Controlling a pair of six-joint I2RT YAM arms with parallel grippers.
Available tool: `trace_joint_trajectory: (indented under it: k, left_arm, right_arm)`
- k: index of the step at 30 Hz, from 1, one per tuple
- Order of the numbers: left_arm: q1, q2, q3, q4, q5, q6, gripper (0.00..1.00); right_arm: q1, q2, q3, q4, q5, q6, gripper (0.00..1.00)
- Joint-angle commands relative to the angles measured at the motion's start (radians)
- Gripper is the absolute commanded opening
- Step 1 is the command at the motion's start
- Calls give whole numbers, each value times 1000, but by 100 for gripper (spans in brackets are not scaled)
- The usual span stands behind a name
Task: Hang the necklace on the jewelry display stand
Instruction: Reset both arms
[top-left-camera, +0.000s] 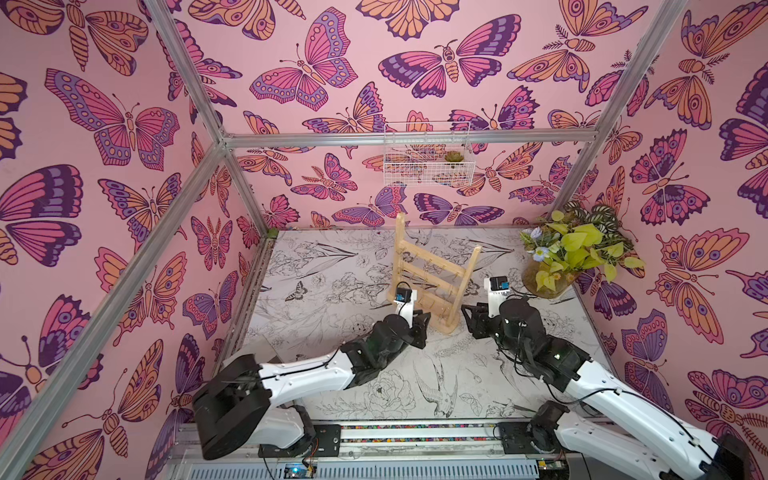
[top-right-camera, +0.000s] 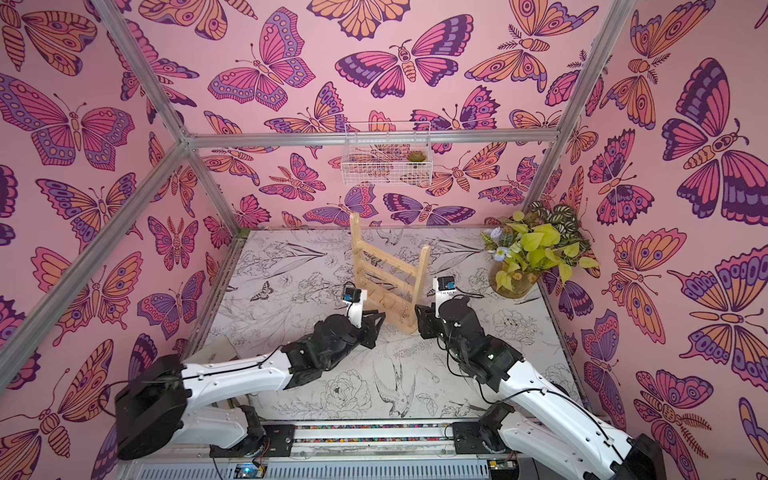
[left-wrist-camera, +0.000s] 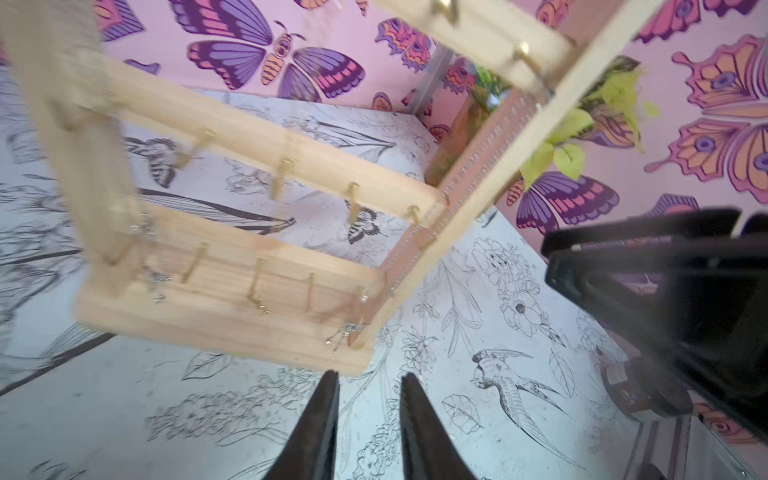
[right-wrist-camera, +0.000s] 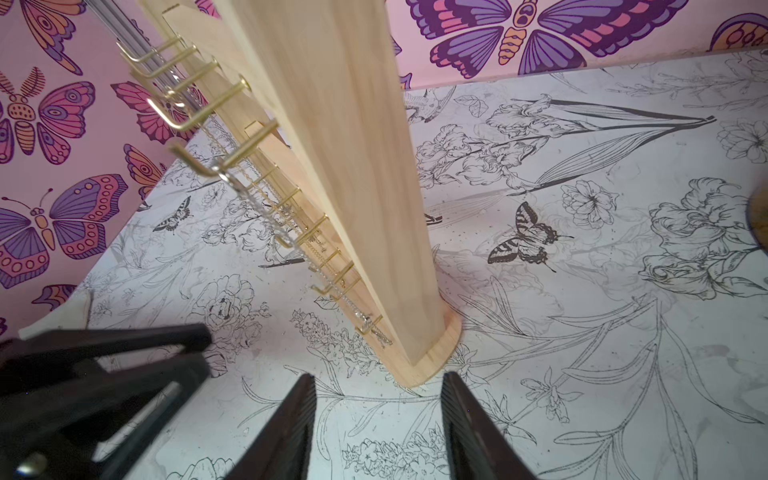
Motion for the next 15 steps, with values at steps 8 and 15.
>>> trace_joint_trajectory:
  k: [8, 15]
  left_arm:
    - [420, -105, 104, -475, 115, 75, 99]
    - [615, -116, 88, -576, -203, 74, 99]
  right_arm:
    - [-116, -4, -25, -118, 55, -72, 99]
    - [-382, 6, -144, 142, 125, -132, 99]
